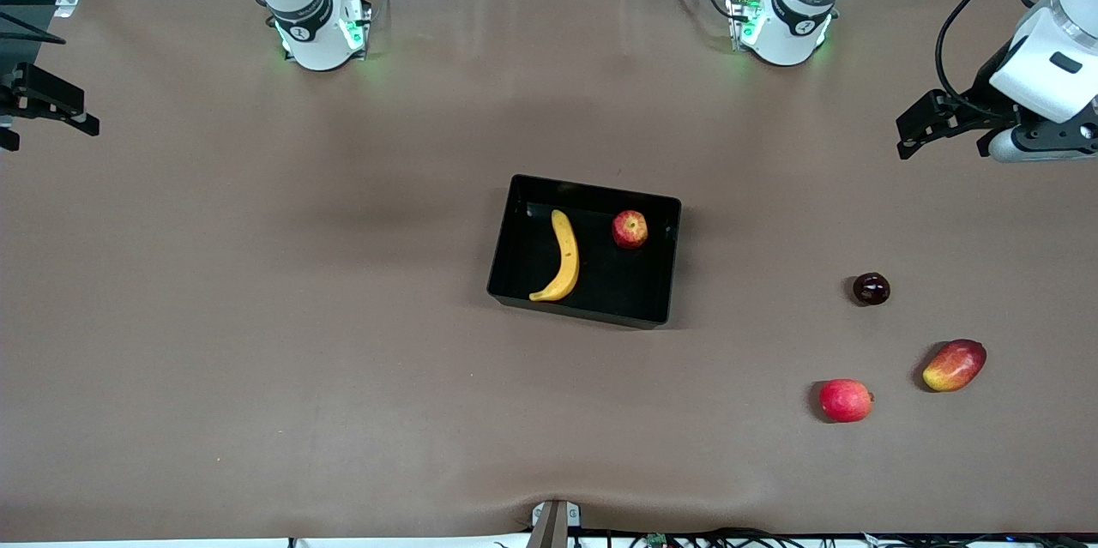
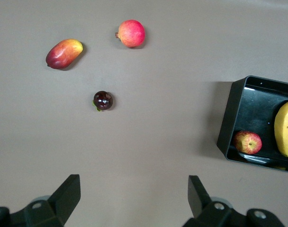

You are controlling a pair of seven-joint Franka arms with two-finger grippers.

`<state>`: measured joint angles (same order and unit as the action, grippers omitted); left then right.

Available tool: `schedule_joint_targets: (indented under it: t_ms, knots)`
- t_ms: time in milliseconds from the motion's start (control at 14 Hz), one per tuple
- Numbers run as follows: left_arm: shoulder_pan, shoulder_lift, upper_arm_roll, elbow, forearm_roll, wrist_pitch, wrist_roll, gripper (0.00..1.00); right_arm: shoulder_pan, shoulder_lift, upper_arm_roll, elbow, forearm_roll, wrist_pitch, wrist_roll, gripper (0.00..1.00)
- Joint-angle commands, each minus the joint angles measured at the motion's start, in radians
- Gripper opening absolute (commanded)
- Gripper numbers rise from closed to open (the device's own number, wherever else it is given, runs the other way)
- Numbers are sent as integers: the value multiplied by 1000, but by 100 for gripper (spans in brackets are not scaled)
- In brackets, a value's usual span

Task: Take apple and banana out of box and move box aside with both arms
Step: 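Reach the left gripper down into the black tray toward the apple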

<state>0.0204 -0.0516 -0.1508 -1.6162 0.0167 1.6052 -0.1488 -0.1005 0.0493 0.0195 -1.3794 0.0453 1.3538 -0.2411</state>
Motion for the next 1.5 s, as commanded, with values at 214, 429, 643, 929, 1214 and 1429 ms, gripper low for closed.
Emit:
schedule_joint_targets:
  t_ms: [214,429,643,929,1214,1429]
  knots:
    - [-4,38,-18,32,22,-24,-1,100,-16,-17,7,-13,19,-4,13,100]
    - [-11,80,-41,45,25,-22,-3,100,-16,-17,7,-13,19,-4,13,100]
    - [-75,159,-87,62,28,-8,-90,100,-16,-17,7,-13,19,-4,13,100]
    - [-192,202,-102,-22,28,164,-239,100,-16,-17,7,-13,19,-4,13,100]
    - [-287,243,-102,-171,26,399,-448,100,-16,-17,7,-13,19,-5,13,100]
    - [-361,347,-102,-200,29,516,-592,100,-16,-17,7,-13,21,-5,13,100]
